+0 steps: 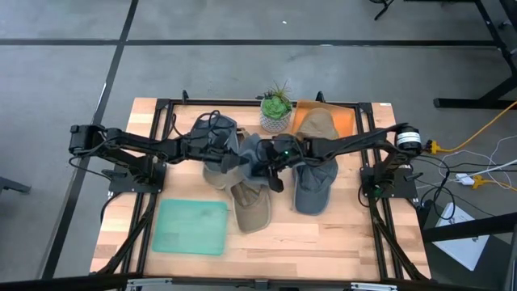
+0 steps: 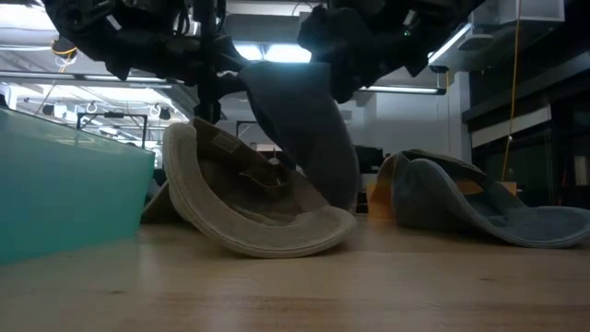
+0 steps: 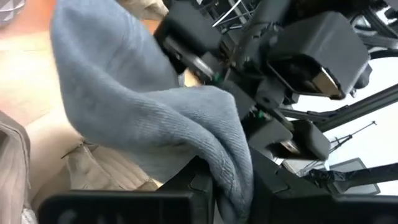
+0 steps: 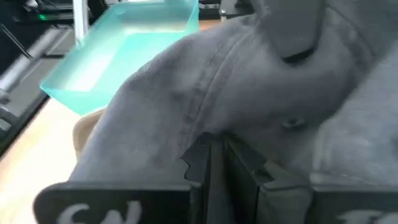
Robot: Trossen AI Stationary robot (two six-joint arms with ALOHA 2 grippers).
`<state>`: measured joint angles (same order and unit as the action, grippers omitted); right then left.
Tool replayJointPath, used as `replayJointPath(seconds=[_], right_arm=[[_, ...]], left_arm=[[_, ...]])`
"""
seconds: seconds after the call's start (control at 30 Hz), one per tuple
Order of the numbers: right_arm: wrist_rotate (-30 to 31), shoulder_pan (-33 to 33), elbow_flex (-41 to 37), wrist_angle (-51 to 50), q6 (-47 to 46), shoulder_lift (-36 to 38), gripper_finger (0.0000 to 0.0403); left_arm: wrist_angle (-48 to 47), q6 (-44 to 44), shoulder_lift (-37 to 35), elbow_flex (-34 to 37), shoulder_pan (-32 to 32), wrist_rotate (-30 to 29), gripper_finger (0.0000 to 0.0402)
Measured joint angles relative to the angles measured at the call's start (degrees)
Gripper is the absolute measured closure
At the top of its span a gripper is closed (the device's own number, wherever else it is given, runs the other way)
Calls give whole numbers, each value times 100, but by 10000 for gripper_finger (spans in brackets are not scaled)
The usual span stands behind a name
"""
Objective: Pick & Place hat
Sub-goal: Put the bottom left blue cap into the green bin
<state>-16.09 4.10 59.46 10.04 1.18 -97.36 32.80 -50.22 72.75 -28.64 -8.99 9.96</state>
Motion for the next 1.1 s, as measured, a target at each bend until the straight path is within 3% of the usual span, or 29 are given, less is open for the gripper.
replayJointPath(seconds=[0.33,0.53,0.7,1.1], right_arm=[[-62,0,0,27,-57,15,359],[-53,20,2,-748,76,610,359],[-52,20,2,-1343,81,1285,359],[278,22,2,-1900,275,2352,359]], left_arm=[[-155,134,0,0,-27,86,361],[-435,287,0,0,-13,129,386],[-555,585,0,-64,-12,245,383],[-1590,1835,-18,-923,-12,1128,383]])
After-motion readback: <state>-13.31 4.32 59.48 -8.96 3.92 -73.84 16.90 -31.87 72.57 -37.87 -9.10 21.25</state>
